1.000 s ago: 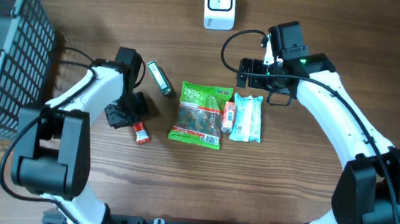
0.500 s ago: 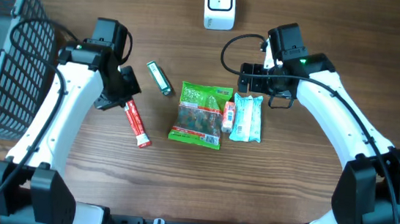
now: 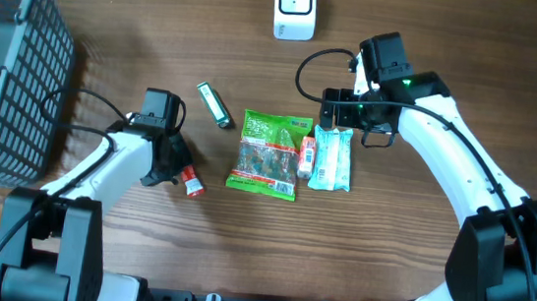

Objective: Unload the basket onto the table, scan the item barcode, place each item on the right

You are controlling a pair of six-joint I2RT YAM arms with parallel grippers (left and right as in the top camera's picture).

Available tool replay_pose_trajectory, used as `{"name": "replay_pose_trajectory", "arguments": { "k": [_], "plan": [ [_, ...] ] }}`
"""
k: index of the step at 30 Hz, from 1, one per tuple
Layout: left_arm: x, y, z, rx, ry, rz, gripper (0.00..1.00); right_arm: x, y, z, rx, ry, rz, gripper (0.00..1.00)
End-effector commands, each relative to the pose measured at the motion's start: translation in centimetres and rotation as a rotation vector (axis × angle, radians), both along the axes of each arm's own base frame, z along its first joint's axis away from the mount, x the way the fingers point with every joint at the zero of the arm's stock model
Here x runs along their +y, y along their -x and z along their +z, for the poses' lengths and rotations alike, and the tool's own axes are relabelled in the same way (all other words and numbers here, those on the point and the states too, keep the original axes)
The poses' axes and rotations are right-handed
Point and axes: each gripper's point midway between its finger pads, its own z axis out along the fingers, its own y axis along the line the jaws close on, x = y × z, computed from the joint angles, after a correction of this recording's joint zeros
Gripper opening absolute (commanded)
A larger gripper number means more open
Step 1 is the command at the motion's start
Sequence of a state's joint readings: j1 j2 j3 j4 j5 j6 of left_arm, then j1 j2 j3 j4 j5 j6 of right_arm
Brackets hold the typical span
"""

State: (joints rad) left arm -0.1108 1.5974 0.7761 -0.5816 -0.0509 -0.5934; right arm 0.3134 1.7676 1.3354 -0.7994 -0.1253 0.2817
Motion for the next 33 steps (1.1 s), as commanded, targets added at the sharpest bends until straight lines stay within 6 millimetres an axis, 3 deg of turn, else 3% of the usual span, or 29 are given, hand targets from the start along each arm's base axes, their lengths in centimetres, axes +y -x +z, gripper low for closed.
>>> {"name": "replay_pose_trajectory", "arguments": {
  "k": [1, 5, 8, 15, 18, 22, 24, 25, 28, 31, 33],
  "plan": [
    [0.3, -0.6, -0.3, -0.035, -0.006, 0.023, 0.04, -0.2, -0.1, -0.7, 0.004, 0.021, 0.013, 0.99],
    [-0.1, -3.3, 0.4, -0.148, 0.013, 0.022, 0.04, -0.2, -0.1, -0.7, 0.007, 0.021, 0.011, 1.0],
    [-1.8, -4.7, 1.0, -0.206, 0.105, -0.002, 0.04, -0.2, 0.1, -0.8, 0.012, 0.023, 0.012, 0.99],
    [-2.0, -4.7, 1.0, -0.208, 0.115, -0.007, 0.05, -0.2, 0.0, -0.7, 0.01, 0.022, 0.012, 0.99],
    [0.4, -4.3, 0.8, -0.192, -0.021, 0.002, 0.05, -0.2, 0.0, -0.7, 0.01, 0.022, 0.012, 1.0],
    [0.7, -3.0, 0.3, -0.136, -0.033, 0.027, 0.05, -0.2, 0.0, -0.7, 0.01, 0.022, 0.012, 1.0],
    [0.1, -2.2, -0.4, -0.092, 0.006, 0.035, 0.04, -0.2, 0.0, -0.7, 0.009, 0.022, 0.011, 1.0],
    [-1.3, -1.9, -1.0, -0.067, 0.083, 0.017, 0.04, -0.2, 0.0, -0.7, 0.01, 0.022, 0.011, 1.0],
    [-2.5, -2.3, -2.0, -0.058, 0.146, -0.012, 0.05, -0.2, 0.0, -0.7, 0.01, 0.022, 0.012, 1.0],
    [-2.6, -3.6, -0.9, -0.11, 0.141, -0.061, 0.07, -0.2, 0.0, -0.7, 0.009, 0.022, 0.012, 1.0],
    [-1.7, -4.8, 1.2, -0.138, 0.12, -0.065, 0.12, -0.2, 0.0, -0.7, 0.009, 0.021, 0.012, 1.0]
  ]
}}
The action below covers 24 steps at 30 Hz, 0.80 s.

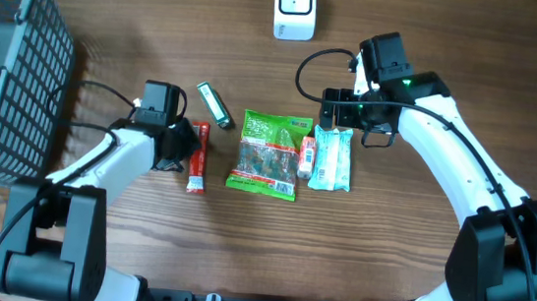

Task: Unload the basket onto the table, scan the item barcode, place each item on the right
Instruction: 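Grasp the light-green packet with the right gripper and lift it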

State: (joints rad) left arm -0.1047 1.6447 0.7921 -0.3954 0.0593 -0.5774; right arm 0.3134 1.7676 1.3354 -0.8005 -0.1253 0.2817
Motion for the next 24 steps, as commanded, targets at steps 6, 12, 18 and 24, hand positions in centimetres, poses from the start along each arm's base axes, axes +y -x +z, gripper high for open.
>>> {"name": "replay_pose_trajectory", "arguments": {
  "k": [6, 12, 18, 24],
  "plan": [
    [3.7, -2.1, 10.4, -0.056, -0.006, 0.061, 0.22, 1.6, 1.0, -0.5, 0.045, -0.072, 0.079, 0.94],
    [1.2, -0.8, 14.1, -0.132, 0.097, -0.082, 1.0, 3.5, 4.2, -1.0, 0.13, -0.042, 0.15, 0.78],
    [1.2, -0.8, 14.1, -0.132, 0.097, -0.082, 1.0, 4.6, 5.0, -1.4, 0.121, 0.05, 0.079, 0.83],
    [1.2, -0.8, 14.1, -0.132, 0.097, -0.082, 1.0, 3.6, 4.2, -1.5, 0.087, 0.103, 0.061, 0.86]
  ]
}}
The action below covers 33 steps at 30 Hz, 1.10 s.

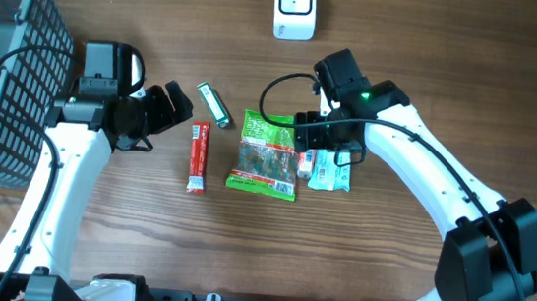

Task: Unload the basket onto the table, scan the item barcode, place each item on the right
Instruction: 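Grasp the light-green packet with the right gripper and lift it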

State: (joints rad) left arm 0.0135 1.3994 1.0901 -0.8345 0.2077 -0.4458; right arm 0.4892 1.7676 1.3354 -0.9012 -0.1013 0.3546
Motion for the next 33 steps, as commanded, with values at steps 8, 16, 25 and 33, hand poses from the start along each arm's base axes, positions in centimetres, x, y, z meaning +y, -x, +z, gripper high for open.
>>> {"name": "replay_pose_trajectory", "arguments": {
  "k": [8, 16, 25, 33],
  "plan": [
    [-0.1, -0.2, 0.4, -0.016, 0.001, -0.023, 1.0, -8.5, -1.9, -1.5, 0.059, -0.012, -0.035, 0.78],
    [-0.1, -0.2, 0.4, -0.016, 0.001, -0.023, 1.0, -7.2, -0.9, -6.8, 0.017, -0.119, -0.044, 0.56],
    [-0.1, -0.2, 0.4, -0.016, 0.001, -0.023, 1.0, -6.5, 0.1, -9.4, -0.015, -0.189, -0.028, 0.4],
    [-0.1, -0.2, 0.4, -0.016, 0.001, -0.023, 1.0, -12.1, -2.2, -6.1, -0.096, -0.055, -0.216, 0.72]
  ]
}}
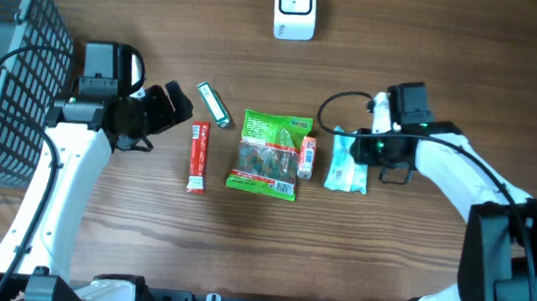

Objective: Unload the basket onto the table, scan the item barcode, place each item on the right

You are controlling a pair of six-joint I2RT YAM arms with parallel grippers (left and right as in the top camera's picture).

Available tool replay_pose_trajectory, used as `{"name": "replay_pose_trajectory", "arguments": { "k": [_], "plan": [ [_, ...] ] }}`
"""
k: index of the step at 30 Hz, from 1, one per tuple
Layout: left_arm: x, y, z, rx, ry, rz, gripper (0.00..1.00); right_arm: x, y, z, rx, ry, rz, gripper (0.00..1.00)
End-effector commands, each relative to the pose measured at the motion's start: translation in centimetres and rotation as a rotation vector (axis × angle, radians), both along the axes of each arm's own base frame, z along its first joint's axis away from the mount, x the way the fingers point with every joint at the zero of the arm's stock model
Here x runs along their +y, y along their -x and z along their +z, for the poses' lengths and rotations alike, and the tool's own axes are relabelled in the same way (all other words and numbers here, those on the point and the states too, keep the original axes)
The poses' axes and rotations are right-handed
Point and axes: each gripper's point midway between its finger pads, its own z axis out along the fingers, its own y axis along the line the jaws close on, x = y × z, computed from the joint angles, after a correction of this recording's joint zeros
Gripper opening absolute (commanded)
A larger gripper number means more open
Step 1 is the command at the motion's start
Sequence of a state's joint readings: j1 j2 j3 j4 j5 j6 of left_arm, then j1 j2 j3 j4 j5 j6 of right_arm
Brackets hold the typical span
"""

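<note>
The white barcode scanner stands at the table's far edge. A pale blue packet lies right of centre, and my right gripper sits at its upper end, apparently shut on it while it rests on the table. To its left lie a small red-and-white packet, a green bag, a red bar and a small green packet. My left gripper is open and empty, just left of the small green packet.
A dark wire basket fills the far left corner. The right arm's cable loops above the pale blue packet. The items lie in a row across the table's middle.
My right gripper has moved from over the small red-and-white packet to the right, and the pale blue packet has shifted right with it, away from that packet. The left arm has not moved.
At first my left gripper was low over the red bar and the right hovered above the pale blue packet. Then the red bar lay beside the green bag with the left gripper next to it. The left arm then stood back open, and the right came down among the packets.
</note>
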State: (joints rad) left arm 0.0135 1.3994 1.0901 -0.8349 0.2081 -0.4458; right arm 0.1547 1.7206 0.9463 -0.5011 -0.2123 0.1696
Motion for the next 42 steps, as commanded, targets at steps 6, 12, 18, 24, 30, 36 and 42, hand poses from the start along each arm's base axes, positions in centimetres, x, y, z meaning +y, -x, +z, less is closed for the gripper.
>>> {"name": "replay_pose_trajectory", "arguments": {
  "k": [6, 12, 18, 24, 30, 36, 42],
  "plan": [
    [-0.1, -0.2, 0.4, -0.016, 0.0, -0.023, 1.0, -0.8, 2.2, 0.0, 0.113, -0.047, -0.126, 0.7],
    [-0.1, -0.2, 0.4, -0.016, 0.0, -0.023, 1.0, -0.4, 1.4, -0.7, 0.052, -0.082, -0.127, 0.27],
    [-0.1, -0.2, 0.4, -0.016, 0.001, -0.023, 1.0, 2.2, 0.0, 4.3, -0.066, -0.202, 0.052, 0.04],
    [-0.1, -0.2, 0.4, -0.016, 0.001, -0.023, 1.0, 3.6, 1.1, 16.1, -0.418, -0.276, 0.211, 0.04],
    [-0.1, -0.2, 0.4, -0.016, 0.001, -0.023, 1.0, 3.6, 3.1, 26.3, -0.569, -0.294, 0.235, 0.04],
    [-0.1, -0.2, 0.4, -0.016, 0.001, -0.023, 1.0, 3.6, 2.9, 30.0, -0.456, -0.335, 0.148, 0.04],
    [-0.1, -0.2, 0.4, -0.016, 0.001, -0.023, 1.0, 5.7, 1.1, 27.8, -0.384, -0.357, 0.149, 0.04]
  ]
}}
